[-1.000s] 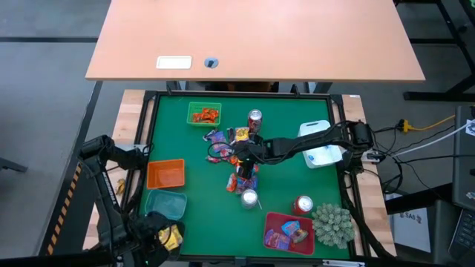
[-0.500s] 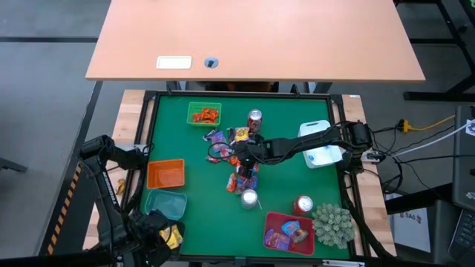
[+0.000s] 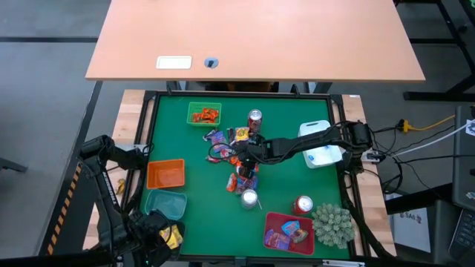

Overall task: Sort candy
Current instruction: Put the yellow candy into the black bin

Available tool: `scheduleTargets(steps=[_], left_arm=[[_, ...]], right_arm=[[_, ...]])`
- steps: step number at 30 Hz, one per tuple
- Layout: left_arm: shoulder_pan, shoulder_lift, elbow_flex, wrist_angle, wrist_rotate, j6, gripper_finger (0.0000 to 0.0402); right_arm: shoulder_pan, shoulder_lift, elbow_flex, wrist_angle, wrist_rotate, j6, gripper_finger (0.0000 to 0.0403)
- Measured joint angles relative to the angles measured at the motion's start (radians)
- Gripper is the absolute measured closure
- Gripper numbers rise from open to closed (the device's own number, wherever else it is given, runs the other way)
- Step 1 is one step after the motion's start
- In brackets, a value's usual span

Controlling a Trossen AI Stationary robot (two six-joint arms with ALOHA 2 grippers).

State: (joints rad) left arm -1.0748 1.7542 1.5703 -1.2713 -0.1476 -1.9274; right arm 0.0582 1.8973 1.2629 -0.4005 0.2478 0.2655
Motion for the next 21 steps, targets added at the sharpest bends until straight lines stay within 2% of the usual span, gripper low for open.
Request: scheduleTargets(steps=[15,18,21], left_arm=[[0.001,0.000,0.000,-0.001,-0.005,0.000,0.0235],[0.001,0.000,0.000,0.000,-0.021,0.001,0.0235],[0.001,0.001,0.000,-0.002,-0.056,0.003,0.0235]], right_arm=[[0.000,0.052,0.000,0.000,-0.004,0.000,0.0250],[0.000,0.062,0.002,0.000,-0.004,-0.005,0.0268],[0.000,0.062,0.001,-0.011,-0.004,-0.008,0.0308]])
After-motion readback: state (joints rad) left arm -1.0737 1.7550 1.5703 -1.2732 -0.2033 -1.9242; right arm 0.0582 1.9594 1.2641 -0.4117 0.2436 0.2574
